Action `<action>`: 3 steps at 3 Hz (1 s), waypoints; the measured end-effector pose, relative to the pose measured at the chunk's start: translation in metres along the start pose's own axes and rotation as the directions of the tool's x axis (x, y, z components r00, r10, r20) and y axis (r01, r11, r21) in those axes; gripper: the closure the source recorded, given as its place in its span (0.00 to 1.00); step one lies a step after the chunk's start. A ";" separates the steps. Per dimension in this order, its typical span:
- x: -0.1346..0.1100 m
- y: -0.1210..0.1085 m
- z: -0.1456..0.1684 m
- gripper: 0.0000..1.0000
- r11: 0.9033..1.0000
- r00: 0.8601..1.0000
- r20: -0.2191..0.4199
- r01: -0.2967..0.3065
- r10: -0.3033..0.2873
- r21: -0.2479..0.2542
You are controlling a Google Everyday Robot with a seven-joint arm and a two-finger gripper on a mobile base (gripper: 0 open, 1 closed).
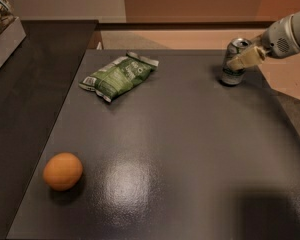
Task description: Move 7up can near orange
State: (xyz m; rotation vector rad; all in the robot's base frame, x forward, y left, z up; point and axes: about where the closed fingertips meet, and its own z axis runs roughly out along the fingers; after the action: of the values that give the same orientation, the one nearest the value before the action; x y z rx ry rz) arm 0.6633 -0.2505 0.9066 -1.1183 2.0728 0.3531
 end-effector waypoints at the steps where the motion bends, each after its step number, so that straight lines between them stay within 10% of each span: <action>1: -0.012 0.033 -0.012 1.00 0.998 0.999 0.011 0.038 -0.038 -0.051; 3: -0.034 0.130 -0.033 1.00 0.967 0.987 0.032 0.162 -0.159 -0.194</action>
Offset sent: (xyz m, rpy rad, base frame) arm -0.1131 0.0710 0.0465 0.0106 0.0214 0.2307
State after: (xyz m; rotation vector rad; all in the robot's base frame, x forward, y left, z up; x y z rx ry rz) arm 0.5535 -0.1726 0.9405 -1.3869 1.9492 0.4926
